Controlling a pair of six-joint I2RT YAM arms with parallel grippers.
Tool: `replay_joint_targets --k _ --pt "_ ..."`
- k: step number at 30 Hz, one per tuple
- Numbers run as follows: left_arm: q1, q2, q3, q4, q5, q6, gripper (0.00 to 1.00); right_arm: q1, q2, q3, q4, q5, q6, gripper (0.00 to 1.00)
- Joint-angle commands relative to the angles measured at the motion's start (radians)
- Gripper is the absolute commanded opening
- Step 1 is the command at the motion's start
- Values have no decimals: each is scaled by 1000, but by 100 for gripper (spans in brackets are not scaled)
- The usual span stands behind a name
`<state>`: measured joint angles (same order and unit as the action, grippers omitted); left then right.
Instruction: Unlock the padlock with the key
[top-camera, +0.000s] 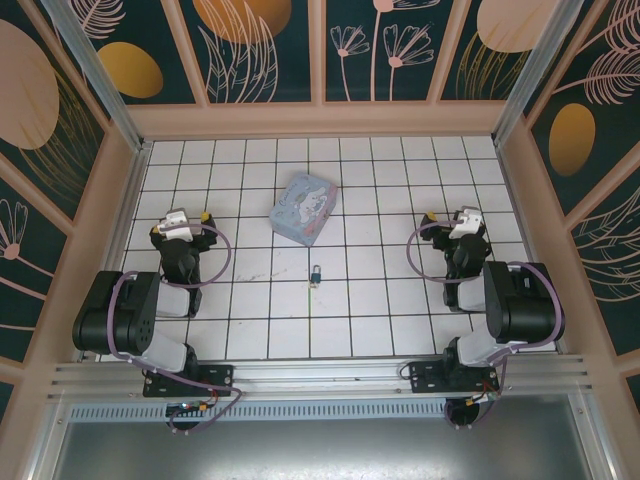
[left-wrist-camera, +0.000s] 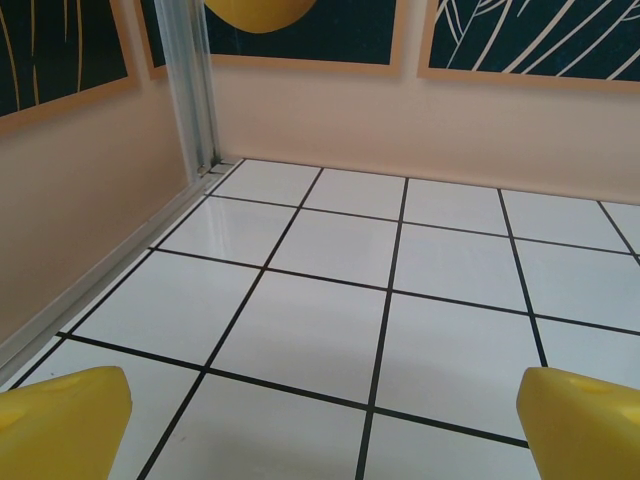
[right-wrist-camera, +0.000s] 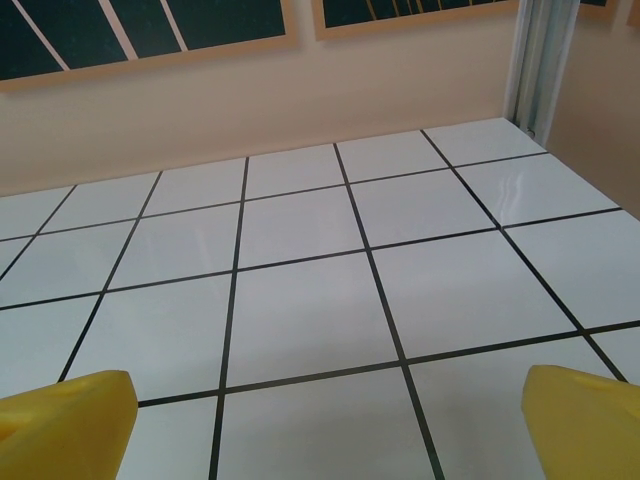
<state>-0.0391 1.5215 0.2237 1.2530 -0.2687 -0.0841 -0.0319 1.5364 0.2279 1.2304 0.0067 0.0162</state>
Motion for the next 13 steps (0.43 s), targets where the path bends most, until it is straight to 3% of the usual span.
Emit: replay_joint_targets --k 1,13 --pt "7 1 2 44 10 -11 99 5 3 6 17 4 4 99" --pt "7 0 -2 51 10 -9 99 0 5 9 13 -7 4 99"
